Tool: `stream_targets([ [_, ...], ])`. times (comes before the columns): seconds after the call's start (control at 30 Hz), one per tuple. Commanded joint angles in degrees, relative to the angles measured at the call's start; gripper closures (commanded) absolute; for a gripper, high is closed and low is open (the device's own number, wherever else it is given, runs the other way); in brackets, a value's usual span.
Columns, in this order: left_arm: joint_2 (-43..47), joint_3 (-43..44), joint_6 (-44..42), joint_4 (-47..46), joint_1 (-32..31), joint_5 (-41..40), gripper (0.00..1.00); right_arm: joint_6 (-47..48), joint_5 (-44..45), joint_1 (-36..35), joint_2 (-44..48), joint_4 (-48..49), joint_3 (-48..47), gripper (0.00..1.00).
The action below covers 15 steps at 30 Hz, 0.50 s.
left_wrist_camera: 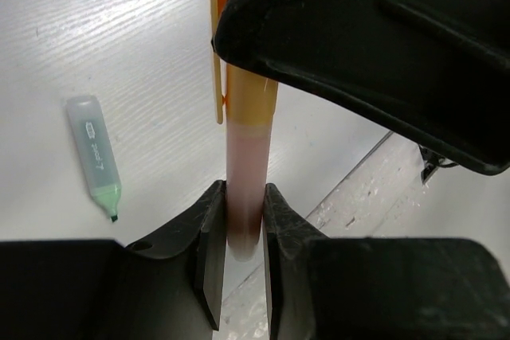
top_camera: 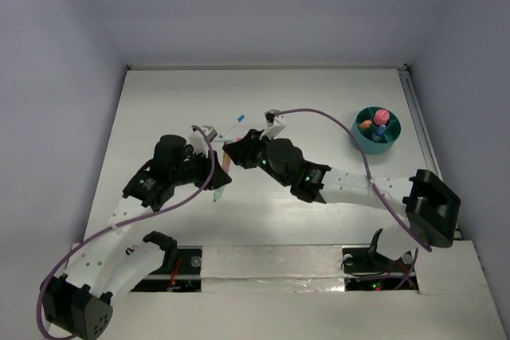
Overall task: Sort the stationery into containers
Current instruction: Close the pen cap on the pen, then place the pen in the storage box.
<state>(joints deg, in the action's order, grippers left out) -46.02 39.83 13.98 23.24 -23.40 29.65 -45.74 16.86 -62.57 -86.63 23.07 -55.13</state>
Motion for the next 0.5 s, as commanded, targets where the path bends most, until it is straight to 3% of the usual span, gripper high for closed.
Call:
stream_targets([
  [0.0,-1.61,2.62,2.11,-22.89,3.80,-4.52,0.88,3.28,-7.46,-0.20,0.50,-13.58,-1.37,1.00],
  [0.07,-2.93,2.79,1.76,-22.81,3.80,-3.55,0.77,4.51,-5.97,4.36,-0.29,-11.39,-5.23,1.00],
  [0.1,-3.20,2.79,1.75,-22.81,3.80,-2.50,0.63,4.60,-6.31,6.03,-0.82,-11.38,-6.99,1.00],
  [0.17,-3.64,2.62,1.58,-22.72,3.80,-1.79,0.49,6.18,-5.01,10.00,-1.43,-10.24,-11.39,1.00],
  [0.2,-3.73,2.70,1.58,-22.54,3.80,-1.44,0.36,6.79,-4.13,11.22,-1.96,-10.06,-12.79,1.00],
  [0.33,-3.73,2.79,1.40,-22.28,3.80,-0.30,0.19,10.31,2.45,16.59,-2.49,-9.53,-18.16,1.00],
  [0.37,-3.47,2.79,1.40,-22.28,3.80,-0.12,0.01,11.79,3.26,19.03,-2.58,-10.14,-20.17,1.00],
  [0.47,-2.41,2.53,1.32,-22.19,3.80,0.41,0.01,17.23,7.91,22.56,-1.18,-10.67,-20.37,1.00],
])
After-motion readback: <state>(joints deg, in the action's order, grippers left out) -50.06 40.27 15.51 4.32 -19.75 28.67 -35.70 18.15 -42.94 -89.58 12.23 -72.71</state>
